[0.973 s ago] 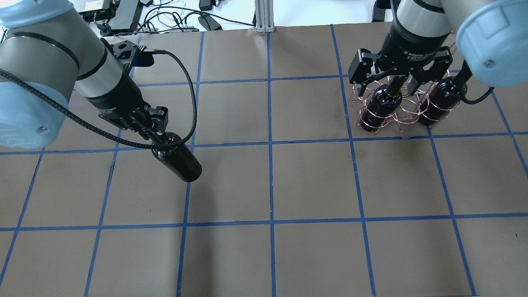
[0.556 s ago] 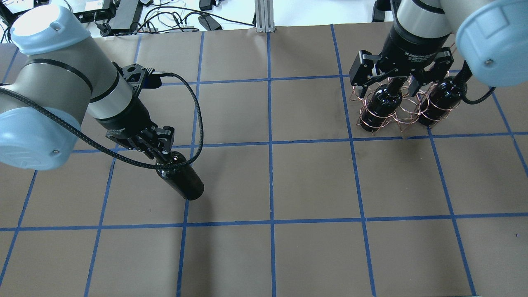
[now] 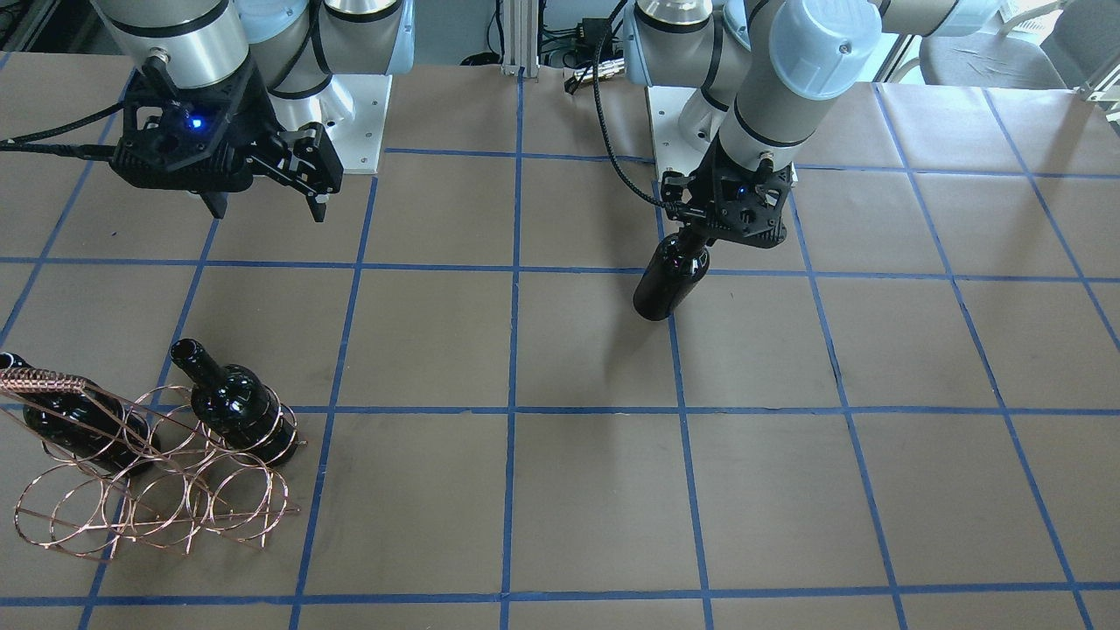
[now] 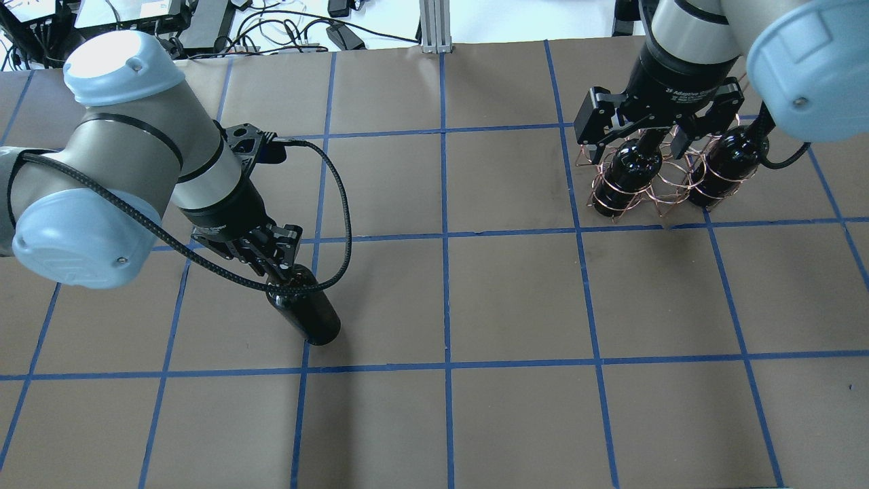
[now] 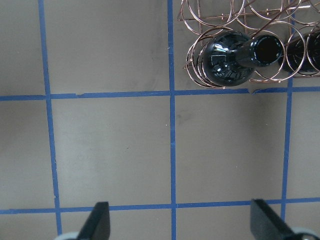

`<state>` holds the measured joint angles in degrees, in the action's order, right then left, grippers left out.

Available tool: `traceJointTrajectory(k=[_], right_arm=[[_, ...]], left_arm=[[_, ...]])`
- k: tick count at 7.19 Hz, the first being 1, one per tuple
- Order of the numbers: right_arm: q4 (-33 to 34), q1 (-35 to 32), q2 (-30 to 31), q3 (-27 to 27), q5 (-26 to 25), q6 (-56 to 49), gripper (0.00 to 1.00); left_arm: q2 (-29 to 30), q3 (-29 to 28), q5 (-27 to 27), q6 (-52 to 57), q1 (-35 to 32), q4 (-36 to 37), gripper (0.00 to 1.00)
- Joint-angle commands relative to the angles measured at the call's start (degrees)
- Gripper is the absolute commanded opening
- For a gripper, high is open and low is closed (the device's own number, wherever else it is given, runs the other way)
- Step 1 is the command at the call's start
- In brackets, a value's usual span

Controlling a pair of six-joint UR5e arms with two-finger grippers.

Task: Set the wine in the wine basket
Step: 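Lower the bottle onto the table and open the left gripper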

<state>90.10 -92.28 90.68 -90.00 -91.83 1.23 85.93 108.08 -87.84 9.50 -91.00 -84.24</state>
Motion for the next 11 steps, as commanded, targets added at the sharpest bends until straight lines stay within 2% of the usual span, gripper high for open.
traceJointTrajectory(k=[1, 8, 9, 10, 11], right_arm=[[0.16, 0.0, -0.15, 0.0, -0.19, -2.89, 1.0], [0.69, 0.0, -0.15, -0.09, -0.36, -2.99, 0.99], [0.69, 0.0, -0.15, -0.09, -0.36, -2.99, 0.99], [0.69, 0.0, -0.15, -0.09, -0.36, -2.99, 0.99], [0.69, 0.0, -0.15, -0.09, -0.36, -2.99, 0.99]], left_arm=[[0.73, 0.03, -0.4, -0.09, -0.05, 0.04, 0.0], [1.43, -0.5, 0.22, -0.8, -0.14, 0.05, 0.0], [1.52, -0.5, -0.22, -0.8, -0.14, 0.05, 0.72], [1.61, -0.93, -0.49, -1.06, -0.06, 0.05, 1.0], [1.52, -1.98, -0.58, -0.97, -0.05, -0.22, 1.0]])
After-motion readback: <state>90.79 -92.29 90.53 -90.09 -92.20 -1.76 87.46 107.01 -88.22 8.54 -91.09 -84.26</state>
